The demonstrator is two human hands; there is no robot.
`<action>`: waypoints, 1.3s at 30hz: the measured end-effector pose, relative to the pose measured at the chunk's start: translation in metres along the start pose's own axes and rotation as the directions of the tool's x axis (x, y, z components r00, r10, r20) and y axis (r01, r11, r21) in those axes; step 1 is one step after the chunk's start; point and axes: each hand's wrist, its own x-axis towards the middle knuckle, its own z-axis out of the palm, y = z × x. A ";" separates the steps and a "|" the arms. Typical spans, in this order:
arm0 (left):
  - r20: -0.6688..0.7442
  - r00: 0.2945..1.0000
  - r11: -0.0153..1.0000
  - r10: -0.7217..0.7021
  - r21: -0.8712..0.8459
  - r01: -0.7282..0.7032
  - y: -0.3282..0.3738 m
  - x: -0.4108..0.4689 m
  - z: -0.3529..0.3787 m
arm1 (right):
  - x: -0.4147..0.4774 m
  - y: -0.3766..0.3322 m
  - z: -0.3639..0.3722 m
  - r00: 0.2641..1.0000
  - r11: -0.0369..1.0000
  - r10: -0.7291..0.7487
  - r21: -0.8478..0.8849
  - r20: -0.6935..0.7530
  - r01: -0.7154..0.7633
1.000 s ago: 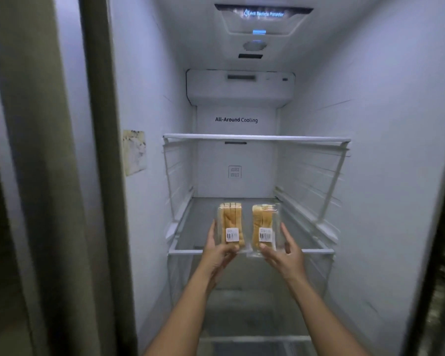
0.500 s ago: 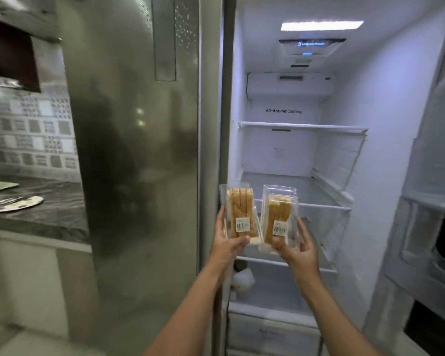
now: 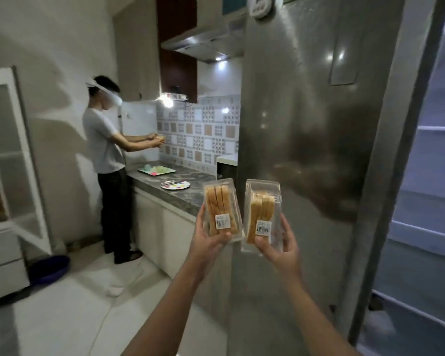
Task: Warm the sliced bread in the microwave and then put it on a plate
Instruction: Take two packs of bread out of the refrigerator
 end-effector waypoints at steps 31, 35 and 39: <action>-0.397 0.913 0.976 0.097 0.216 -0.009 0.089 0.397 -0.463 | 0.407 0.371 0.385 0.908 0.957 0.265 0.031 0.326 -0.290; -0.305 0.951 0.969 0.044 0.243 0.033 0.080 0.492 -0.499 | 0.470 0.403 0.401 0.950 0.963 0.266 -0.002 0.166 -0.269; -0.233 0.972 0.985 -0.019 0.164 0.059 0.049 0.573 -0.503 | 0.523 0.427 0.388 0.966 0.968 0.249 -0.052 0.068 -0.245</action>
